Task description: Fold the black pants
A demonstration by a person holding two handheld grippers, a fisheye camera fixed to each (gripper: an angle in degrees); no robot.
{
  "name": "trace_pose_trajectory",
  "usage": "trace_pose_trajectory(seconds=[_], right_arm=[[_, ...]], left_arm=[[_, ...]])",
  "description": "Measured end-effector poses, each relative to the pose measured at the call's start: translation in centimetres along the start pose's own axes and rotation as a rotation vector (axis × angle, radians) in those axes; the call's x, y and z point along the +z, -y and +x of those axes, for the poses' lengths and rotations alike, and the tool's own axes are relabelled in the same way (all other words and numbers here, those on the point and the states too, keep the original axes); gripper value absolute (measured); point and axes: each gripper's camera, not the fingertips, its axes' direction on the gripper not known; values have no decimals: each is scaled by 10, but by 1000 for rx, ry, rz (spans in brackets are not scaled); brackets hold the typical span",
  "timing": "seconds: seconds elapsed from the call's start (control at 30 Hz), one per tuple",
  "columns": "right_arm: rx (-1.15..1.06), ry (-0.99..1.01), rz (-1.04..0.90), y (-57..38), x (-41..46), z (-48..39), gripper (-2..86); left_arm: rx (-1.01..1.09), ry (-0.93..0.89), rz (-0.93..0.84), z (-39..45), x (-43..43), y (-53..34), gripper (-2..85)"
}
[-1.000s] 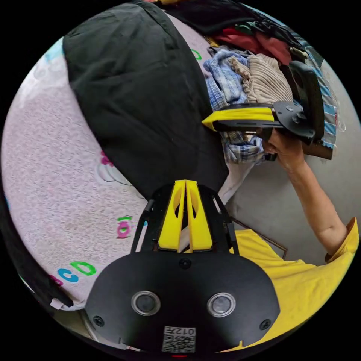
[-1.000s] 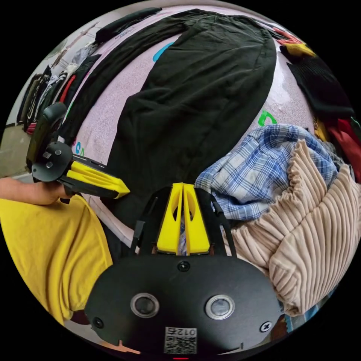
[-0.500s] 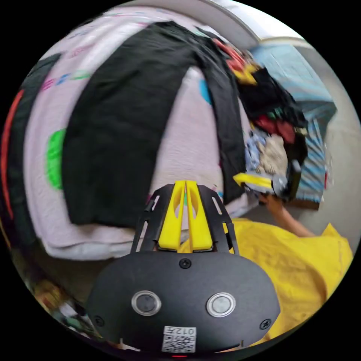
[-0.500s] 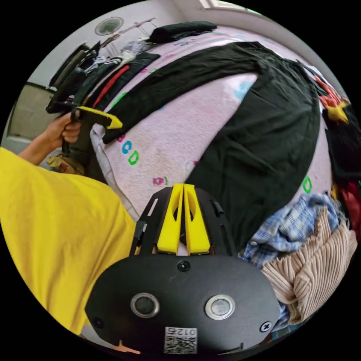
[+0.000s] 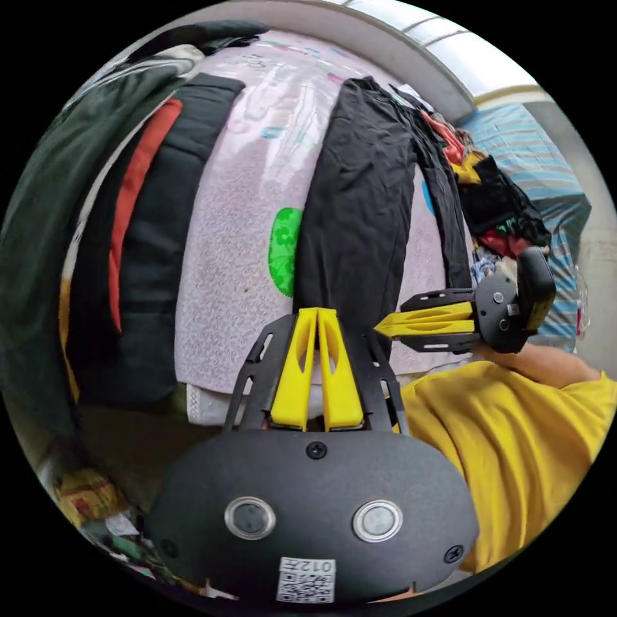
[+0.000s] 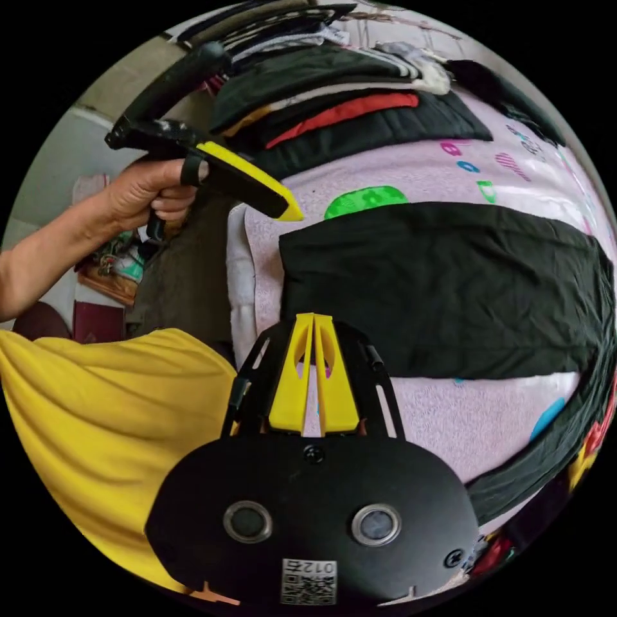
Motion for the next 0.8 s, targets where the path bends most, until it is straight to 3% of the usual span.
trace_pose_trajectory(seconds=[0.1,0.2,0.3,0.57,0.8], right_arm=[[-27,-27,-112,14,49,14,4],[-12,-2,-123,14,73,37,5],[19,75,-149,5,98,68,6],[133,210,-96,8,155,140,6],[138,10,50,39,187,180,3]], left_arm=[[157,43,-107,15,16,11,4],[192,157,-216,17,27,14,3],[205,140,-256,13,27,13,3],[183,28,-264,5,5,4,5],[150,110,-122,24,-21,10,5]])
